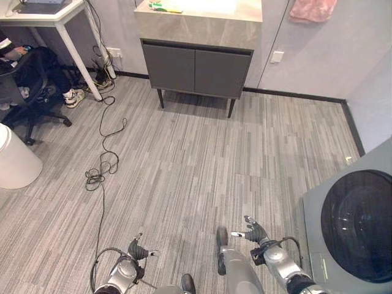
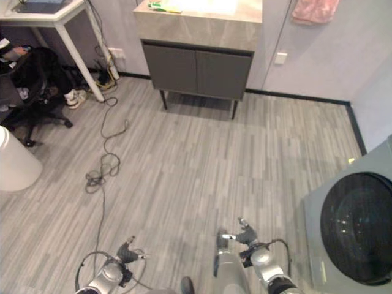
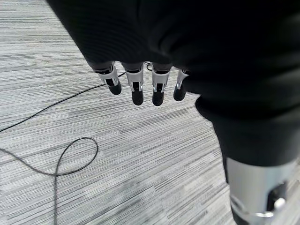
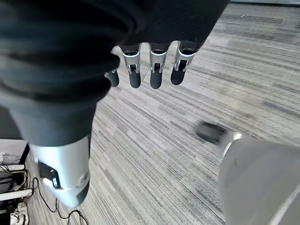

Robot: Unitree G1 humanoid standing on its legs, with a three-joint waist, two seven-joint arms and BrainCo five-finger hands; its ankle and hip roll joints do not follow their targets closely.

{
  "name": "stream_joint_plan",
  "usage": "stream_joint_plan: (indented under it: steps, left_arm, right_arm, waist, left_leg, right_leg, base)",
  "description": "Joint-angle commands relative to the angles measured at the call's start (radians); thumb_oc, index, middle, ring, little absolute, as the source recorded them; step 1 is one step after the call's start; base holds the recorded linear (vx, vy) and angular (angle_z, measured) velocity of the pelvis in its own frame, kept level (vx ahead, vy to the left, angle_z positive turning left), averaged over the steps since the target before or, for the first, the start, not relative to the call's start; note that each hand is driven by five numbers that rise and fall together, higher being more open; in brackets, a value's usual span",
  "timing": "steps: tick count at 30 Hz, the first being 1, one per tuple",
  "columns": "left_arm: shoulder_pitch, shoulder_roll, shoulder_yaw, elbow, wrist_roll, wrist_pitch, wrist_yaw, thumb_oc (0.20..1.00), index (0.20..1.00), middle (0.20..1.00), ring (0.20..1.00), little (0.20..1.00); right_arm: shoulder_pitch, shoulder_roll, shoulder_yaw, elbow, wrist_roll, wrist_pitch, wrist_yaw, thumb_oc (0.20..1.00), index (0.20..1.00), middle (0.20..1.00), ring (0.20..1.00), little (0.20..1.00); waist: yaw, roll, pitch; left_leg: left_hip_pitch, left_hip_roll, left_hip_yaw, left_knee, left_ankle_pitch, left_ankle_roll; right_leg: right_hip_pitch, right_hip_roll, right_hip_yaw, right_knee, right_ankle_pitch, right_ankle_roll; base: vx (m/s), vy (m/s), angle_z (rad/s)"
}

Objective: Put brush and paste in cup on sink, flatten towel.

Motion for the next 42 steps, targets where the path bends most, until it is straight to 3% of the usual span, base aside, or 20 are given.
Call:
stream_joint_plan:
  steps: [1, 5, 6, 7, 8, 10, 12, 15, 16, 17, 21, 26, 27, 31, 33, 34, 37, 39, 40, 42]
  left_arm:
    - [0.004, 0.024, -0.001, -0.024, 0.040, -0.020, 0.015, 1.000, 1.000, 1.000, 1.000, 1.000]
    - [-0.002, -0.018, -0.003, 0.050, 0.019, -0.011, 0.012, 1.000, 1.000, 1.000, 1.000, 1.000]
    - [-0.002, -0.019, -0.003, 0.050, 0.019, -0.012, 0.012, 1.000, 1.000, 1.000, 1.000, 1.000]
    - [-0.012, -0.026, -0.023, 0.066, 0.028, -0.005, -0.003, 1.000, 1.000, 1.000, 1.000, 1.000]
    - [-0.014, -0.020, -0.034, 0.046, 0.034, -0.003, -0.006, 1.000, 1.000, 1.000, 1.000, 1.000]
    - [-0.026, -0.023, -0.043, 0.022, 0.011, -0.001, 0.006, 1.000, 1.000, 1.000, 1.000, 1.000]
    - [-0.039, -0.024, -0.048, -0.014, 0.004, -0.007, 0.023, 1.000, 1.000, 1.000, 1.000, 1.000]
    - [-0.045, -0.023, -0.056, -0.019, 0.027, -0.010, 0.040, 1.000, 1.000, 1.000, 1.000, 1.000]
    - [-0.051, -0.021, -0.058, -0.008, 0.051, -0.003, 0.051, 1.000, 1.000, 1.000, 1.000, 1.000]
    - [-0.048, -0.025, -0.049, 0.010, 0.049, -0.002, 0.062, 1.000, 1.000, 1.000, 1.000, 1.000]
    - [-0.037, -0.023, -0.036, 0.043, 0.048, -0.002, 0.062, 1.000, 1.000, 1.000, 1.000, 1.000]
    - [-0.021, -0.003, -0.027, 0.051, 0.050, -0.001, 0.056, 1.000, 1.000, 1.000, 1.000, 1.000]
    - [-0.028, 0.008, -0.042, 0.044, 0.069, 0.001, 0.048, 1.000, 1.000, 1.000, 1.000, 1.000]
    - [-0.032, 0.031, -0.057, 0.014, 0.082, 0.003, 0.043, 1.000, 1.000, 1.000, 1.000, 1.000]
    - [-0.035, 0.034, -0.058, 0.015, 0.090, 0.003, 0.043, 1.000, 1.000, 1.000, 1.000, 1.000]
    - [-0.040, 0.034, -0.059, 0.029, 0.101, 0.007, 0.045, 1.000, 1.000, 1.000, 1.000, 1.000]
    - [-0.045, 0.035, -0.040, 0.067, 0.092, 0.011, 0.056, 1.000, 1.000, 1.000, 1.000, 1.000]
    - [-0.051, 0.029, -0.040, 0.081, 0.097, 0.015, 0.051, 1.000, 1.000, 1.000, 1.000, 1.000]
    - [-0.062, 0.022, -0.041, 0.099, 0.109, 0.016, 0.049, 1.000, 1.000, 1.000, 1.000, 1.000]
    - [-0.068, 0.016, -0.042, 0.110, 0.124, 0.018, 0.042, 1.000, 1.000, 1.000, 1.000, 1.000]
  right_arm:
    - [-0.051, -0.038, 0.000, -0.035, -0.014, -0.014, -0.014, 1.000, 1.000, 1.000, 1.000, 1.000]
    - [-0.012, -0.069, 0.008, -0.022, -0.025, -0.016, -0.001, 1.000, 1.000, 1.000, 1.000, 1.000]
    - [-0.012, -0.070, 0.008, -0.022, -0.025, -0.016, -0.001, 1.000, 1.000, 1.000, 1.000, 1.000]
    - [-0.004, -0.078, 0.006, -0.014, -0.028, -0.015, -0.003, 1.000, 1.000, 1.000, 1.000, 1.000]
    - [0.001, -0.085, 0.003, -0.026, -0.025, -0.017, -0.006, 1.000, 1.000, 1.000, 1.000, 1.000]
    - [-0.005, -0.089, 0.001, -0.014, -0.021, -0.016, -0.024, 1.000, 1.000, 1.000, 1.000, 1.000]
    - [-0.028, -0.117, 0.029, -0.023, -0.112, -0.003, -0.053, 1.000, 1.000, 1.000, 1.000, 1.000]
    - [-0.029, -0.115, 0.029, -0.020, -0.115, -0.009, -0.063, 1.000, 1.000, 1.000, 1.000, 1.000]
    - [-0.027, -0.106, 0.050, -0.013, -0.145, -0.006, -0.061, 1.000, 1.000, 1.000, 1.000, 1.000]
    - [-0.031, -0.094, 0.070, 0.004, -0.162, -0.011, -0.060, 1.000, 1.000, 1.000, 1.000, 1.000]
    - [-0.029, -0.075, 0.082, 0.027, -0.157, -0.012, -0.033, 1.000, 1.000, 1.000, 1.000, 1.000]
    - [-0.013, -0.051, 0.085, 0.033, -0.161, -0.009, -0.027, 1.000, 1.000, 1.000, 1.000, 1.000]
    - [-0.004, -0.038, 0.066, 0.037, -0.142, -0.010, -0.024, 1.000, 1.000, 1.000, 1.000, 1.000]
    - [-0.026, -0.032, 0.069, 0.025, -0.142, -0.005, -0.020, 1.000, 1.000, 1.000, 1.000, 1.000]
    - [-0.035, -0.028, 0.070, 0.016, -0.149, -0.005, -0.021, 1.000, 1.000, 1.000, 1.000, 1.000]
    - [-0.037, -0.027, 0.076, 0.007, -0.149, -0.008, -0.016, 1.000, 1.000, 1.000, 1.000, 1.000]
    - [-0.035, -0.022, 0.085, -0.001, -0.146, -0.015, -0.015, 1.000, 1.000, 1.000, 1.000, 1.000]
    - [-0.031, -0.028, 0.092, -0.004, -0.144, -0.017, -0.017, 1.000, 1.000, 1.000, 1.000, 1.000]
    - [-0.024, -0.033, 0.083, -0.008, -0.139, -0.017, -0.023, 1.000, 1.000, 1.000, 1.000, 1.000]
    - [-0.011, -0.047, 0.080, -0.035, -0.146, -0.012, -0.022, 1.000, 1.000, 1.000, 1.000, 1.000]
  waist:
    - [-0.017, 0.003, -0.004]
    - [-0.042, 0.028, -0.065]
    - [-0.043, 0.029, -0.065]
    - [-0.039, 0.017, -0.065]
    - [-0.035, 0.002, -0.057]
    - [-0.003, -0.038, -0.019]
    - [0.037, -0.056, -0.004]
    - [0.049, -0.051, -0.002]
    - [0.070, -0.047, -0.006]
    - [0.097, -0.034, -0.011]
    - [0.117, -0.026, -0.038]
    - [0.136, -0.054, -0.077]
    - [0.137, -0.072, -0.082]
    - [0.116, -0.035, -0.040]
    - [0.103, -0.008, -0.020]
    - [0.085, -0.004, -0.018]
    - [0.065, 0.005, -0.007]
    - [0.034, -0.005, 0.000]
    - [0.021, -0.033, -0.009]
    - [0.001, -0.031, -0.003]
  left_leg:
    - [0.173, 0.073, -0.029, -0.029, 0.027, -0.070]
    - [0.152, 0.161, -0.071, 0.068, 0.200, -0.134]
    - [0.151, 0.164, -0.073, 0.069, 0.199, -0.136]
    - [0.055, 0.202, -0.067, 0.276, 0.320, -0.162]
    - [0.001, 0.233, -0.053, 0.393, 0.370, -0.169]
    - [-0.136, 0.262, -0.001, 0.556, 0.366, -0.136]
    - [-0.310, 0.217, 0.083, 0.475, 0.276, -0.115]
    - [-0.361, 0.234, 0.165, 0.331, 0.287, -0.124]
    - [-0.378, 0.216, 0.173, 0.144, 0.320, -0.120]
    - [-0.386, 0.215, 0.113, -0.085, 0.402, -0.128]
    - [-0.396, 0.222, 0.039, -0.123, 0.443, -0.147]
    - [-0.390, 0.172, 0.030, -0.028, 0.396, -0.096]
    - [-0.391, 0.137, 0.068, 0.041, 0.324, -0.060]
    - [-0.285, 0.102, 0.085, 0.038, 0.260, -0.008]
    - [-0.227, 0.100, 0.093, 0.019, 0.229, 0.008]
    - [-0.193, 0.090, 0.080, 0.003, 0.221, 0.007]
    - [-0.105, 0.080, 0.065, -0.043, 0.209, -0.003]
    - [-0.049, 0.052, 0.027, -0.067, 0.183, -0.009]
    - [-0.013, 0.023, 0.019, -0.078, 0.158, -0.018]
    - [0.018, 0.030, -0.001, -0.068, 0.133, -0.027]
  right_leg:
    - [0.016, 0.009, 0.055, 0.082, 0.128, 0.056]
    - [0.084, 0.126, 0.085, 0.107, 0.081, -0.018]
    - [0.084, 0.127, 0.082, 0.107, 0.080, -0.019]
    - [0.152, 0.138, 0.064, 0.080, 0.048, -0.062]
    - [0.184, 0.142, 0.055, 0.072, 0.033, -0.086]
    - [0.254, 0.144, 0.061, 0.062, -0.019, -0.126]
    - [0.323, 0.128, 0.070, 0.055, -0.054, -0.113]
    - [0.359, 0.137, 0.072, 0.050, -0.080, -0.099]
    - [0.412, 0.143, 0.085, 0.047, -0.110, -0.087]
    - [0.467, 0.151, 0.106, 0.043, -0.142, -0.076]
    - [0.537, 0.144, 0.151, 0.042, -0.173, -0.065]
    - [0.566, 0.089, 0.191, 0.139, -0.176, -0.038]
    - [0.527, 0.048, 0.209, 0.274, -0.031, 0.007]
    - [0.381, 0.024, 0.191, 0.554, 0.170, 0.016]
    - [0.308, 0.027, 0.150, 0.624, 0.139, 0.014]
    - [0.266, 0.078, 0.169, 0.616, 0.091, 0.011]
    - [0.168, 0.101, 0.089, 0.496, -0.017, -0.012]
    - [0.111, 0.168, 0.107, 0.396, -0.035, -0.009]
    - [0.080, 0.169, 0.099, 0.248, -0.009, -0.001]
    - [0.116, 0.160, 0.088, 0.181, 0.003, 0.002]
  base:
    - [0.33, -0.188, 0.31]
    - [0.39, -0.260, 0.57]
    - [0.40, -0.346, 0.24]
    - [0.37, -0.397, 0.01]
    - [0.54, -0.623, 0.12]
    - [0.45, -0.426, 0.29]
    - [0.45, -0.140, 0.06]
    - [0.36, 0.030, -0.25]
    - [0.68, 0.180, -0.43]
    - [0.68, 0.179, -0.59]
    - [0.53, 0.164, -0.70]
    - [0.38, 0.192, -0.61]
    - [0.51, 0.347, -0.32]
    - [0.39, 0.380, -0.01]
    - [0.34, 0.339, -0.20]
    - [0.28, 0.172, -0.07]
    - [0.36, 0.159, 0.09]
    - [0.45, 0.061, 0.24]
    - [0.43, 0.023, 0.42]
    - [0.39, -0.045, 0.58]
